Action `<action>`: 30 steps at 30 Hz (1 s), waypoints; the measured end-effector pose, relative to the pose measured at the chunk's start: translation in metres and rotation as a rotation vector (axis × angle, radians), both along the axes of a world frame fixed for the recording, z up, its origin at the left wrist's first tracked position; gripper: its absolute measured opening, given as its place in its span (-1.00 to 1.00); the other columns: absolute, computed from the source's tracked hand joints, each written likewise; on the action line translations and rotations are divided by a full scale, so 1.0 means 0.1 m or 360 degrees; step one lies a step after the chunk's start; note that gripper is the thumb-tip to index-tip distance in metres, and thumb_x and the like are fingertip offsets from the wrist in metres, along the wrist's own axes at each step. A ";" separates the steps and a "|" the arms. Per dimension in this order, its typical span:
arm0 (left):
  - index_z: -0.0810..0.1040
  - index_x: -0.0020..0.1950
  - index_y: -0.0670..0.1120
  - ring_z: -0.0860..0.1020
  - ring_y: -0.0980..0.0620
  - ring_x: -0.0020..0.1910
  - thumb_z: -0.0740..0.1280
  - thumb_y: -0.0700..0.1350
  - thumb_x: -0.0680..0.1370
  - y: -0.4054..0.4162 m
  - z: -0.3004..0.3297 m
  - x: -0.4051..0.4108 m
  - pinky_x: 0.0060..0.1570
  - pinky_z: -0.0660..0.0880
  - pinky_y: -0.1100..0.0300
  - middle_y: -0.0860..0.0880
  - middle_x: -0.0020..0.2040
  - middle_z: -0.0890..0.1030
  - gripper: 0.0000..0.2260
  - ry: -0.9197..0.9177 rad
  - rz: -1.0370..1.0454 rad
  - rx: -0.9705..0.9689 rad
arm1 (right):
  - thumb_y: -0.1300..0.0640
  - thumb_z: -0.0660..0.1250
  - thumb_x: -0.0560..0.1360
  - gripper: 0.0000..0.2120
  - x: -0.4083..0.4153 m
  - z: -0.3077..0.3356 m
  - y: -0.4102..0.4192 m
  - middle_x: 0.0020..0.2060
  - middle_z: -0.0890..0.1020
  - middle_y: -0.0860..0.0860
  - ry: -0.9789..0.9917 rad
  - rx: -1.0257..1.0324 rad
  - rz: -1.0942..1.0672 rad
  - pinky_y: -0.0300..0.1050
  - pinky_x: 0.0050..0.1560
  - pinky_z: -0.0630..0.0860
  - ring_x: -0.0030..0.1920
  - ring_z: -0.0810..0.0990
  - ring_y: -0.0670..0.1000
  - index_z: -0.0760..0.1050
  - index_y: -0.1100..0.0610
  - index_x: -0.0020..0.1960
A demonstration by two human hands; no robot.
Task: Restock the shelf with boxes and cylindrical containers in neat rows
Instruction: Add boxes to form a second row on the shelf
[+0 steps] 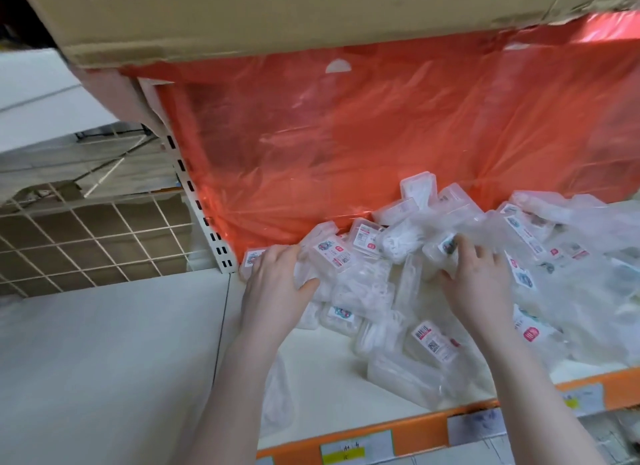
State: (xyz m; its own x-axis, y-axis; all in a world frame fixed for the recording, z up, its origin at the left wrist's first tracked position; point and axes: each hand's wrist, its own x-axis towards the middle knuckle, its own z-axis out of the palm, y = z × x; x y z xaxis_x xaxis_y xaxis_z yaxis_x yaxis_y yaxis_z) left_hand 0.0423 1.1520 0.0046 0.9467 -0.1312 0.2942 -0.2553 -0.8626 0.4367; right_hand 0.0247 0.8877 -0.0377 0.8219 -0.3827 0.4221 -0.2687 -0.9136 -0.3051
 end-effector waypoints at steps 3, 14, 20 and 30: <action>0.38 0.38 -0.01 0.33 -0.02 0.28 0.38 -0.02 0.48 -0.07 0.02 0.05 0.16 0.23 0.22 0.01 0.29 0.41 -0.52 0.0024 -0.0020 0.0095 | 0.22 0.48 0.26 -0.60 -0.01 0.00 -0.03 -0.17 0.56 0.27 -0.0018 0.0031 0.0027 0.08 -0.08 0.33 -0.13 0.47 0.29 0.47 0.26 0.06; 0.30 0.45 0.03 0.24 0.02 0.38 0.46 -0.07 0.40 -0.17 0.33 0.48 0.33 0.25 0.12 0.05 0.41 0.29 -0.35 0.0294 -0.0482 0.0600 | 0.23 0.45 0.27 -0.45 -0.21 0.25 0.00 -0.09 0.48 0.19 -0.0229 0.0242 0.0191 -0.01 -0.14 0.37 -0.06 0.45 0.23 0.43 0.25 0.24; 0.24 0.49 0.10 0.09 0.08 0.50 0.45 -0.08 0.41 -0.27 0.27 0.67 0.45 0.12 0.12 0.13 0.53 0.14 -0.31 0.0396 -0.0659 0.0775 | 0.24 0.46 0.25 -0.44 -0.39 0.31 -0.09 -0.11 0.50 0.17 -0.0265 0.0185 0.0151 0.03 -0.16 0.43 -0.07 0.47 0.24 0.45 0.23 0.23; 0.28 0.43 0.19 0.31 0.01 0.24 0.40 0.01 0.39 -0.43 0.26 0.78 0.17 0.29 0.14 0.10 0.24 0.39 -0.37 0.0327 -0.0833 0.0942 | 0.27 0.50 0.17 -0.45 -0.50 0.29 -0.07 -0.17 0.51 0.15 -0.0240 0.0060 0.0160 0.07 -0.28 0.49 -0.19 0.49 0.24 0.47 0.26 0.14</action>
State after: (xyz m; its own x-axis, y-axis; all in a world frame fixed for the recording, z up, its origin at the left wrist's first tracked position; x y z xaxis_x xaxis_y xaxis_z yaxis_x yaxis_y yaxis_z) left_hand 0.1198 1.1090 0.0306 0.7472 -0.6507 -0.1354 -0.6536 -0.7563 0.0281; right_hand -0.0252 0.8810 -0.0086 0.7852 -0.3198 0.5304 -0.1253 -0.9207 -0.3696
